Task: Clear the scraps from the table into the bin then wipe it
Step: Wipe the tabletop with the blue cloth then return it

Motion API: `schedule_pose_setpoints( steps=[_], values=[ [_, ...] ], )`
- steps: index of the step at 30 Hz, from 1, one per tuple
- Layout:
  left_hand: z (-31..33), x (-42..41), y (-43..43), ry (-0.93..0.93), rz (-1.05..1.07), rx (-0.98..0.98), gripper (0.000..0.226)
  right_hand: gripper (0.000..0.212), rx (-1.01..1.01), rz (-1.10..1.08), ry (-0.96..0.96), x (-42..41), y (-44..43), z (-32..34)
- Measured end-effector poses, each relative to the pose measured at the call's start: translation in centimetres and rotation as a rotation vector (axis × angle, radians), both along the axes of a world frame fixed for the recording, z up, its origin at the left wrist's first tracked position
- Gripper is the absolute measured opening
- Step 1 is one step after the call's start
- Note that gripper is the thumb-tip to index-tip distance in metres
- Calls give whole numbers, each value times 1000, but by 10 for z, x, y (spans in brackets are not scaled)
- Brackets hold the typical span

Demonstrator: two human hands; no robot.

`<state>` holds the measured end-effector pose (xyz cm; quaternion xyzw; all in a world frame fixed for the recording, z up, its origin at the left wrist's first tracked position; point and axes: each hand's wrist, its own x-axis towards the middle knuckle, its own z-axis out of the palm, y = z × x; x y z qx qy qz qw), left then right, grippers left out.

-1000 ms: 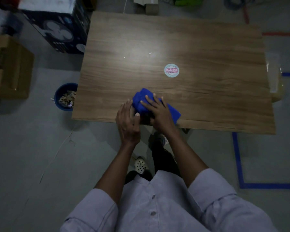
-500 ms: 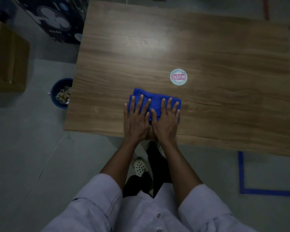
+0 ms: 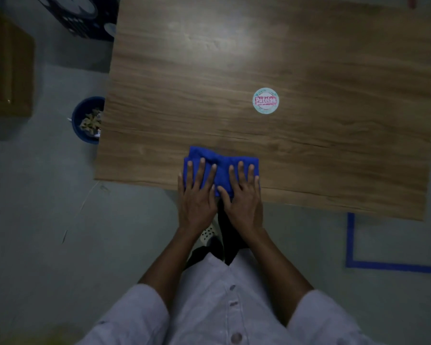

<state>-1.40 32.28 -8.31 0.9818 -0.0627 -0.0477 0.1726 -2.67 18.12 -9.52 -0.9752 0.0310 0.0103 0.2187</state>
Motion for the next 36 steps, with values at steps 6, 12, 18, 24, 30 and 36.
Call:
schedule_pose_setpoints(
  steps=[6, 12, 18, 24, 30, 36],
  values=[
    [-5, 86, -20, -19, -28, 25, 58, 68, -12, -13, -5, 85, -14, -7],
    [0, 230, -40, 45, -68, 93, 61, 75, -30, -46, 172, 235, -45, 9],
    [4, 217, -44, 44, -19, 92, 59, 71, 55, -75, 119, 211, -34, 12],
    [0, 132, -37, -48, 16, 33, 56, 69, 39, -32, 80, 137, -30, 13],
    [9, 211, -53, 58, 10, 127, 62, 58, -64, 15, 143, 215, -36, 18],
    [13, 297, -59, 101, -26, 236, 55, 56, -113, 22, 173, 297, -36, 18]
  ],
)
